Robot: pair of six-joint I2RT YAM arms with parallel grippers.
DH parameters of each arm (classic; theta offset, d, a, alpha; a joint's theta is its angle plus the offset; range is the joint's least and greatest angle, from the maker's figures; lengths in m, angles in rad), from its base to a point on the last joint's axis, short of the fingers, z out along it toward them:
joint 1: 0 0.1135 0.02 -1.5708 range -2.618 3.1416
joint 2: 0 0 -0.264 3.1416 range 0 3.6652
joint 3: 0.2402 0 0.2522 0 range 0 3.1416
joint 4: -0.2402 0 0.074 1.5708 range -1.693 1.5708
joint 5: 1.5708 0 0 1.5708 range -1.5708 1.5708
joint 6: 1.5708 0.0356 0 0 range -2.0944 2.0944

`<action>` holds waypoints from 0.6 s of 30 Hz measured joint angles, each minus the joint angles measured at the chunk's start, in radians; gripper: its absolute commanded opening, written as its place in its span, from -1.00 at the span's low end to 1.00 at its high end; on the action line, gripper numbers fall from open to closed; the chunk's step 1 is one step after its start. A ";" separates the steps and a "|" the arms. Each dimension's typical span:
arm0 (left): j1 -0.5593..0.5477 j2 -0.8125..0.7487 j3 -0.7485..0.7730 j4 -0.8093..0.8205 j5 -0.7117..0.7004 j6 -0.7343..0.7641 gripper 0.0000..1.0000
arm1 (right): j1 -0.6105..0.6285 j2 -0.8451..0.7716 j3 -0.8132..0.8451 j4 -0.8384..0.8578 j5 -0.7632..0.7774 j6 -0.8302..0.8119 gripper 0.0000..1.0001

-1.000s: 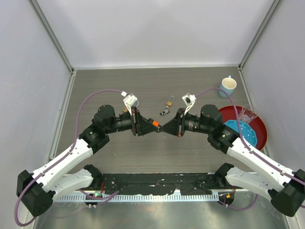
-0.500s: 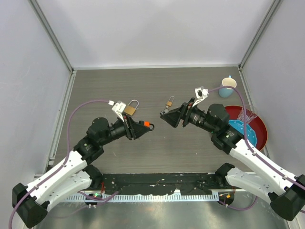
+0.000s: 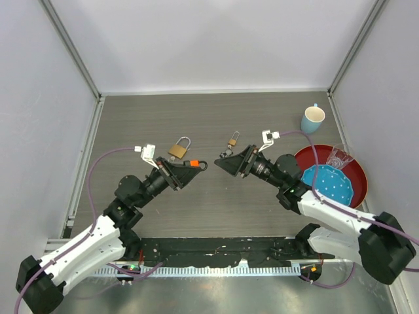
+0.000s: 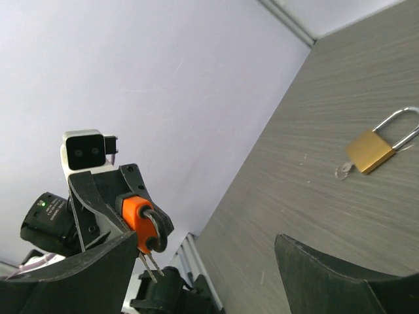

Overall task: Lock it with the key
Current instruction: Lock the lock.

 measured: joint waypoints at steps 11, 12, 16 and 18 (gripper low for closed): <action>0.000 0.038 -0.006 0.158 -0.005 -0.040 -1.00 | 0.097 0.171 -0.014 0.375 -0.008 0.136 0.20; 0.000 0.040 -0.006 0.161 -0.005 -0.040 -1.00 | 0.105 0.178 -0.009 0.392 -0.008 0.139 0.18; 0.000 0.046 -0.006 0.174 -0.004 -0.040 -1.00 | 0.120 0.197 0.016 0.421 -0.007 0.147 0.05; 0.000 0.050 -0.006 0.180 -0.002 -0.040 -1.00 | 0.124 0.209 0.028 0.431 -0.004 0.148 -0.03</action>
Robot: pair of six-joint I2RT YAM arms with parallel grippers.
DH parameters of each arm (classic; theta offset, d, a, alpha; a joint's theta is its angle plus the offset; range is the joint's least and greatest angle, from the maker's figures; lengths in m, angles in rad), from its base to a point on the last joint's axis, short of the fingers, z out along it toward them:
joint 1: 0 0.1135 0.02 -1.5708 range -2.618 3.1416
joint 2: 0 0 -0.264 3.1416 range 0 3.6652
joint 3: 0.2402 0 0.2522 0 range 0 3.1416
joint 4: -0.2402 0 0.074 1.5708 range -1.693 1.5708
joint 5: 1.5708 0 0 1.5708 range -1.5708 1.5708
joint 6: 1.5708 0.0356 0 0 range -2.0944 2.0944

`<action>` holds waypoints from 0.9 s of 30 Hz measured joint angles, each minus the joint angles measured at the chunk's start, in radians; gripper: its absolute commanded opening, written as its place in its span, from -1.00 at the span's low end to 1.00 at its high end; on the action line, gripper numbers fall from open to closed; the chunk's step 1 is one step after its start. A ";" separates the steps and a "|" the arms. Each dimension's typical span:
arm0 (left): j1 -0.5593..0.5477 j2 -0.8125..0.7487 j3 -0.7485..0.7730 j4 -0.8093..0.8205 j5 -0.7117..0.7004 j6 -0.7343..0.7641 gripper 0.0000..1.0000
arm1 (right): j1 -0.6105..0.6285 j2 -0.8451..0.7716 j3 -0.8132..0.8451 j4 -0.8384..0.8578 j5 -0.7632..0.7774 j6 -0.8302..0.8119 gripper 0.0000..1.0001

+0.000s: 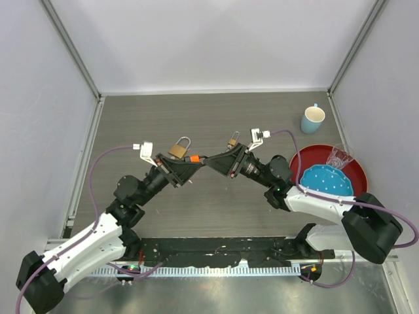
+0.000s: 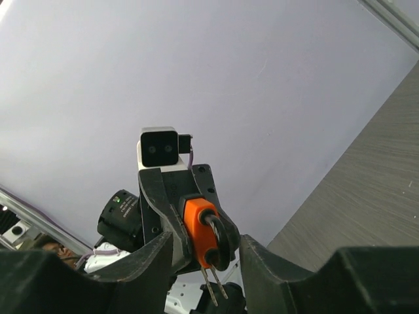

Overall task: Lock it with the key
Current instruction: Lock the lock.

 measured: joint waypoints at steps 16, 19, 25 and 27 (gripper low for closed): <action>0.003 0.024 0.008 0.072 0.023 -0.066 -0.81 | 0.007 0.059 0.080 0.035 0.000 0.014 -0.97; 0.003 0.011 0.032 0.005 0.030 -0.053 -0.50 | 0.008 0.023 0.087 -0.034 0.000 -0.024 -0.96; -0.013 -0.059 0.163 -0.260 0.056 0.059 -0.22 | 0.028 -0.111 0.158 -0.303 -0.006 -0.161 -0.96; -0.018 -0.070 0.218 -0.347 0.068 0.115 0.00 | 0.034 -0.138 0.197 -0.386 -0.024 -0.210 -0.97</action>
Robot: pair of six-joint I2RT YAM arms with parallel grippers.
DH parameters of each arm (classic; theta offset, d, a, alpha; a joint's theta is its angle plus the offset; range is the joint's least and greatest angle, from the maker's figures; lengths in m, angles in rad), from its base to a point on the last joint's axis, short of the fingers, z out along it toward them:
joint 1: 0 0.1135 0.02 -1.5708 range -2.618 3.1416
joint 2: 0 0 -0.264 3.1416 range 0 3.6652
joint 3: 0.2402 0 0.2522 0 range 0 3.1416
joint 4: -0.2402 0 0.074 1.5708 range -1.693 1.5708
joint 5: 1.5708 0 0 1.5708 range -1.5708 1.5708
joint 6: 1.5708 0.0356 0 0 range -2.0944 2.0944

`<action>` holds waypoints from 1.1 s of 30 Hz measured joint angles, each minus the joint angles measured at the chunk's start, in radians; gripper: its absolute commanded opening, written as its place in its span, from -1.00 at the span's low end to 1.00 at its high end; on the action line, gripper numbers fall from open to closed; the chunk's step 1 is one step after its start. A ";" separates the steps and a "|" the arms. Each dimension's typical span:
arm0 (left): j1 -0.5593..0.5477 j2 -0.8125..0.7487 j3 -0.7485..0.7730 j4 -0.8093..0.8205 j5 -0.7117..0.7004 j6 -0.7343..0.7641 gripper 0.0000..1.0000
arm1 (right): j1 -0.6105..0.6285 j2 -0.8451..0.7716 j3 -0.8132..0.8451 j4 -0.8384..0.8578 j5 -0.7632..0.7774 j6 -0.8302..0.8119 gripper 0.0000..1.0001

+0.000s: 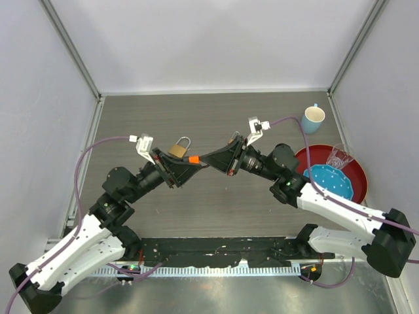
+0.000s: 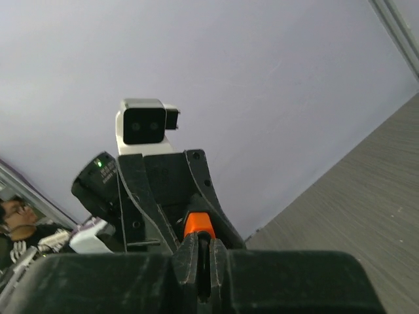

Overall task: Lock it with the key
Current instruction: Lock the lock.

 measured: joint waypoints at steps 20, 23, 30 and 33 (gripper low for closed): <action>0.019 0.175 0.378 -0.623 0.165 0.521 0.98 | -0.036 -0.007 0.230 -0.843 -0.139 -0.496 -0.97; 0.018 0.253 0.399 -0.660 0.240 0.555 0.95 | -0.037 0.016 0.270 -0.890 -0.196 -0.541 -0.96; 0.018 0.414 0.398 -0.693 0.385 0.583 0.80 | -0.037 0.026 0.280 -0.944 -0.242 -0.582 -0.97; 0.018 0.420 0.395 -0.688 0.431 0.582 0.68 | -0.037 0.026 0.286 -0.958 -0.241 -0.585 -0.97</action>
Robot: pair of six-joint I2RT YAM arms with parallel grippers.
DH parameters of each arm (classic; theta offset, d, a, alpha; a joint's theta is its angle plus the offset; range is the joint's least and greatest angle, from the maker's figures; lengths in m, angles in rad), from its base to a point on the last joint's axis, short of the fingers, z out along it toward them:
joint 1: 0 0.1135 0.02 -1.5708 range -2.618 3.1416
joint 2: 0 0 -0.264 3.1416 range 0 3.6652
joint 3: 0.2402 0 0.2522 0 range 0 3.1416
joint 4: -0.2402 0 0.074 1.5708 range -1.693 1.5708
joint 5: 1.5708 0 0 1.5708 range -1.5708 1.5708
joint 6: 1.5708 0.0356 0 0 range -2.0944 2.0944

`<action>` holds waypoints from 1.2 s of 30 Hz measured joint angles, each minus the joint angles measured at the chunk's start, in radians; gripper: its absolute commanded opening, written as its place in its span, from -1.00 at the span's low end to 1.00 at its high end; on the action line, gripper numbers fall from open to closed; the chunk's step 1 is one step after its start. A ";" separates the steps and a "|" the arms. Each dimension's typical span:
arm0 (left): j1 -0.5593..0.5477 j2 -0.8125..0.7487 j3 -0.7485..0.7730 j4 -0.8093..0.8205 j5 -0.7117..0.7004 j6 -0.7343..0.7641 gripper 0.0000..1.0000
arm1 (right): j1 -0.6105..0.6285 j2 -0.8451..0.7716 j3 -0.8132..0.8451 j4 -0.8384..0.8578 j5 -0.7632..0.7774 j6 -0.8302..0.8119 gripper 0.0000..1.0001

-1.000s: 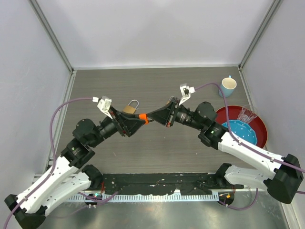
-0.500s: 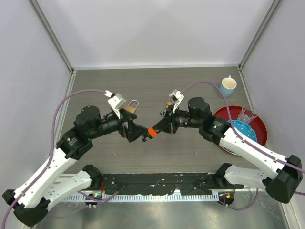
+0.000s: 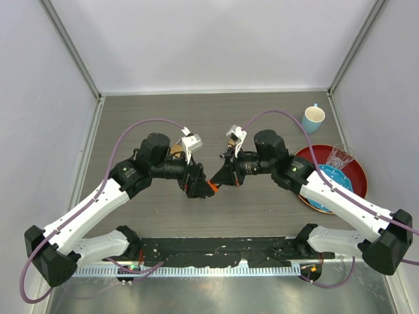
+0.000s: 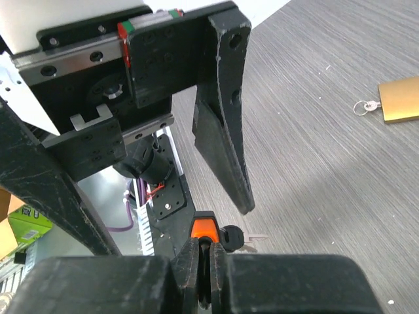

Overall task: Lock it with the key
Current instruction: Lock the lock.

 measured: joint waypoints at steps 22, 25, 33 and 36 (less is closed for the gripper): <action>0.005 0.041 -0.085 0.119 0.174 -0.032 -1.00 | -0.013 -0.023 0.005 0.025 -0.032 0.026 -0.46; 0.003 0.033 -0.096 0.160 0.118 -0.068 -1.00 | -0.013 -0.055 -0.025 0.080 0.062 0.071 0.15; 0.000 -0.011 -0.170 0.280 -0.048 -0.191 -1.00 | -0.017 -0.146 -0.102 0.262 0.279 0.170 0.96; 0.000 -0.058 -0.204 0.351 -0.093 -0.240 -1.00 | -0.026 -0.175 -0.140 0.319 0.320 0.193 0.97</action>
